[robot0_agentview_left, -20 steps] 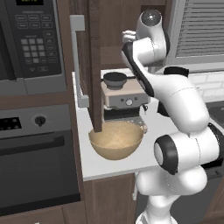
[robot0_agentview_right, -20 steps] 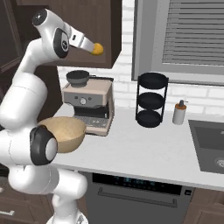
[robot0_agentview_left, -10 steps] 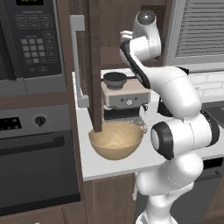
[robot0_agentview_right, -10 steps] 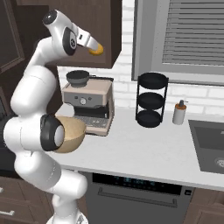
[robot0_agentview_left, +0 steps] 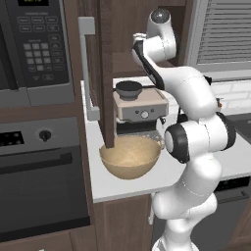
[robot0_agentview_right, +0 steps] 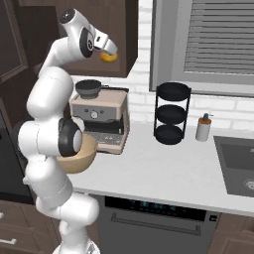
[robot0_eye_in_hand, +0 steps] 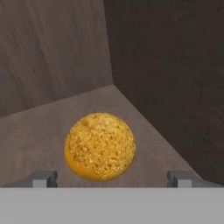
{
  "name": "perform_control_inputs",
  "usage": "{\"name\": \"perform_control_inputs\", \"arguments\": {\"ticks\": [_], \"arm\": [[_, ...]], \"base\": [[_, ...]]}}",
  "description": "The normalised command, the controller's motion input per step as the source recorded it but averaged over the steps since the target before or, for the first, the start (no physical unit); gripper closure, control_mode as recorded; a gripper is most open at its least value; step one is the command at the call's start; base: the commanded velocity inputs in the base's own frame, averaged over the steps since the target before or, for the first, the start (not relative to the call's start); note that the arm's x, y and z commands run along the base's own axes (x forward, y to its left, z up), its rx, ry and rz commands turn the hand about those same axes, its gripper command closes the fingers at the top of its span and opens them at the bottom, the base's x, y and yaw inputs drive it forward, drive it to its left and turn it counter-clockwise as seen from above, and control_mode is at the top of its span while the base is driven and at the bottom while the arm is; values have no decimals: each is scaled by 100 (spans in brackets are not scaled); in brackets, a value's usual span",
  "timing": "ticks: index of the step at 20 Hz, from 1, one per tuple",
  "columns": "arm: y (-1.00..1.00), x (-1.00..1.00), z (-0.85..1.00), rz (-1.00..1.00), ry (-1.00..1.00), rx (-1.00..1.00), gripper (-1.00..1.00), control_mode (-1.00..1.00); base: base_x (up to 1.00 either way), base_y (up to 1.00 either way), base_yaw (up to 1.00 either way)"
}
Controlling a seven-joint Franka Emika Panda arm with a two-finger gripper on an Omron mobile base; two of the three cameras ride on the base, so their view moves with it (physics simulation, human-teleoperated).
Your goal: Open the cabinet, pick up the bread from the cabinet and place it in the basket. Then move the basket to the dining counter.
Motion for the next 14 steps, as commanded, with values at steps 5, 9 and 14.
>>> {"name": "perform_control_inputs", "arguments": {"ticks": [5,9,14], "arm": [[-7,38,-16,3,0,0,-100,-100],[-7,41,-13,1,0,0,-100,-100],[-16,31,-11,1,0,0,-100,-100]], "base": [[0,0,0],[0,0,0],[0,0,0]]}}
